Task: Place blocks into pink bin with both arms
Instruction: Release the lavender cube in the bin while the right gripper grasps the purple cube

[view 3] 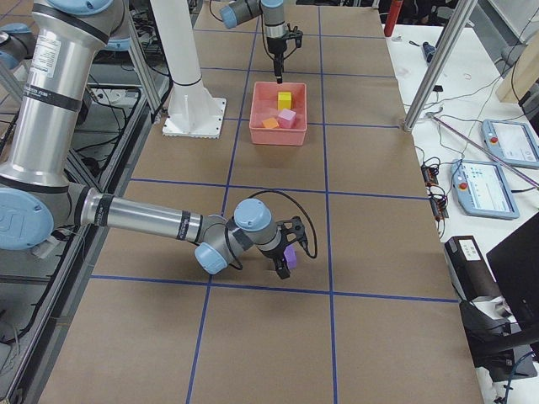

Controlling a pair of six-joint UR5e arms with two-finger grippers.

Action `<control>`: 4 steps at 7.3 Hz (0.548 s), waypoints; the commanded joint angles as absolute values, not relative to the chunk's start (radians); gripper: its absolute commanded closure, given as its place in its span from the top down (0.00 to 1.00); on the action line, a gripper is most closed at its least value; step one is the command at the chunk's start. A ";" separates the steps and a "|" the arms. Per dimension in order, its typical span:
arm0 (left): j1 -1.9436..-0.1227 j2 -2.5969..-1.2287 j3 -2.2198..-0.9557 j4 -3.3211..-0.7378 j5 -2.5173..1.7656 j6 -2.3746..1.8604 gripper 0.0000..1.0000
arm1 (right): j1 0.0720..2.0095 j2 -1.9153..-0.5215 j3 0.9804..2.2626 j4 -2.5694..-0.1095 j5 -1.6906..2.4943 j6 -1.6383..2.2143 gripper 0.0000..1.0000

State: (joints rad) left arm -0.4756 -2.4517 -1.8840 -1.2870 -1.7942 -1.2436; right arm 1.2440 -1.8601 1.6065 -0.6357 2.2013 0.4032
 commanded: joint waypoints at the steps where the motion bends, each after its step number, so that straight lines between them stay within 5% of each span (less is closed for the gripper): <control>1: -0.465 -2.451 -1.885 -1.287 -1.792 -1.244 1.00 | 1.174 -1.841 1.592 -0.598 2.180 0.434 1.00; 4: -0.465 -2.450 -1.884 -1.287 -1.792 -1.244 1.00 | 1.128 -1.833 1.569 -0.594 2.140 0.445 1.00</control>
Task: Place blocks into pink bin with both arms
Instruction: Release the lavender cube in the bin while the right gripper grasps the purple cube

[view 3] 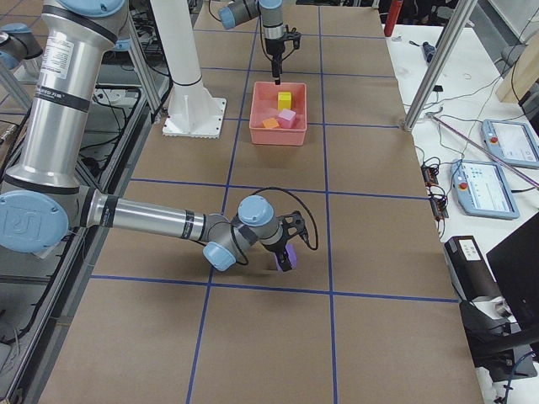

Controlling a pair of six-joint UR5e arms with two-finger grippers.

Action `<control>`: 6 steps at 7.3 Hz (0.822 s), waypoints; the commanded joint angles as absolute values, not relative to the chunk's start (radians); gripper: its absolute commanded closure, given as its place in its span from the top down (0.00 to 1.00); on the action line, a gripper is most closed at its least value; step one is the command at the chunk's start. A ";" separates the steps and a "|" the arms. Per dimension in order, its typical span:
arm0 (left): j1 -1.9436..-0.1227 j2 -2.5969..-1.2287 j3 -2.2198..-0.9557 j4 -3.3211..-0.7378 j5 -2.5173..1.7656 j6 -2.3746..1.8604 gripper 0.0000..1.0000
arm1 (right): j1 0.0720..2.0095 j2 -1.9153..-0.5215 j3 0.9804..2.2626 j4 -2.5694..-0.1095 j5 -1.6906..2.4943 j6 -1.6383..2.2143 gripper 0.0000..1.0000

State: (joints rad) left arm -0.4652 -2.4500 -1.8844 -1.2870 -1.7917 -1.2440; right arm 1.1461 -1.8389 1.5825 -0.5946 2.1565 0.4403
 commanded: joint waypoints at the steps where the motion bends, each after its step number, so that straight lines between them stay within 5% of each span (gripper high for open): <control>1: -0.465 -2.448 -1.884 -1.287 -1.792 -1.244 1.00 | 1.109 -1.822 1.556 -0.594 2.125 0.446 1.00; 6: -0.465 -2.444 -1.881 -1.290 -1.792 -1.236 1.00 | 1.051 -1.796 1.500 -0.592 2.088 0.446 0.94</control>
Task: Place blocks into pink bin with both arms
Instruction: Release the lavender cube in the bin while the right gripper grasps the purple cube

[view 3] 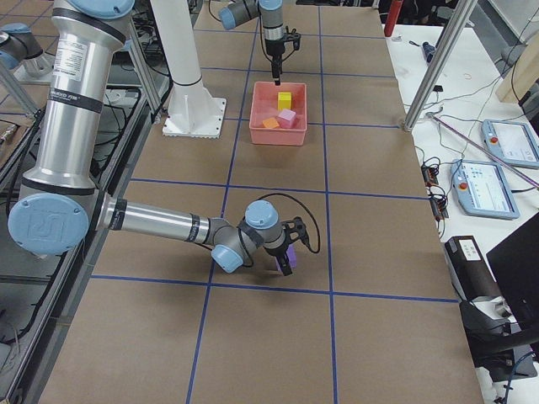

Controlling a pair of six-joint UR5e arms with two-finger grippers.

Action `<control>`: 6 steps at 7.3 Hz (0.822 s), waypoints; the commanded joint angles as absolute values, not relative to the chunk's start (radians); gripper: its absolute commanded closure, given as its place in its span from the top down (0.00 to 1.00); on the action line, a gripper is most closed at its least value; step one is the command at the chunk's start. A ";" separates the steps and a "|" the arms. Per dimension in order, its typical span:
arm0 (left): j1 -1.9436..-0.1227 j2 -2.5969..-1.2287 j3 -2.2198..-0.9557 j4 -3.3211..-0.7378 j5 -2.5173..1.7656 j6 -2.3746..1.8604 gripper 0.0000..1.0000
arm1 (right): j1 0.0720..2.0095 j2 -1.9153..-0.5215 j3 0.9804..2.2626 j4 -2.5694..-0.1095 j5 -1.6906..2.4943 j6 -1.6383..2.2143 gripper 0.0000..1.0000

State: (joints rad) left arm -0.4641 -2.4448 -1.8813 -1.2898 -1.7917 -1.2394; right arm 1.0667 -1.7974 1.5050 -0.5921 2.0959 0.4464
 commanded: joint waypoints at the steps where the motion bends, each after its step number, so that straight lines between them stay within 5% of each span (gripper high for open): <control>1: -0.465 -2.444 -1.879 -1.290 -1.790 -1.236 1.00 | 1.048 -1.796 1.502 -0.592 2.089 0.448 0.33; 2: -0.471 -2.442 -1.881 -1.290 -1.792 -1.223 1.00 | 1.045 -1.796 1.503 -0.591 2.089 0.448 0.03; 6: -0.731 -2.239 -2.006 -1.270 -1.953 -0.778 1.00 | 1.045 -1.682 1.549 -0.607 2.132 0.568 0.00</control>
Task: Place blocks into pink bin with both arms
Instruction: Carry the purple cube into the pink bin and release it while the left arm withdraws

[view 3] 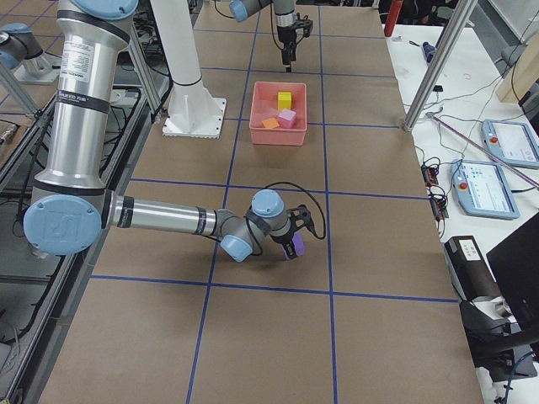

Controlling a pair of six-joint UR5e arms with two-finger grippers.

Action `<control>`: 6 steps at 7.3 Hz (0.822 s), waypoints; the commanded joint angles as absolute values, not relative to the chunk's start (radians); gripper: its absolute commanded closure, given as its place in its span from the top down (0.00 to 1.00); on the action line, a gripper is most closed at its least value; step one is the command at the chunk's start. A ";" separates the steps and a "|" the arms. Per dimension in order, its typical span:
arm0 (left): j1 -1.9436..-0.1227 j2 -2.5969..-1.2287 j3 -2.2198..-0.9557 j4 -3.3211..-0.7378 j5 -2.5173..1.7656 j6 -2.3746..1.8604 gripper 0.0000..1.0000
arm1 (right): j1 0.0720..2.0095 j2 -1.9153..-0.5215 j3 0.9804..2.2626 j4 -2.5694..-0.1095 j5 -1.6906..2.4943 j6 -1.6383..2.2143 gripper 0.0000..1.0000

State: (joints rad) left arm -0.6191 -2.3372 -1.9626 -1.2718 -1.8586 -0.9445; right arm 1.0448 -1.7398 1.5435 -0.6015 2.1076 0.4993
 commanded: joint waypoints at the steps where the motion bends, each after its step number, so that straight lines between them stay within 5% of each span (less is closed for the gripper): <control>1: -0.827 -2.152 -2.034 -1.273 -2.027 -0.627 1.00 | 1.046 -1.627 1.554 -0.623 2.152 0.625 0.00; 6: -1.213 -1.687 -2.074 -1.437 -2.235 -0.100 1.00 | 0.968 -1.438 1.940 -1.143 2.148 0.898 0.00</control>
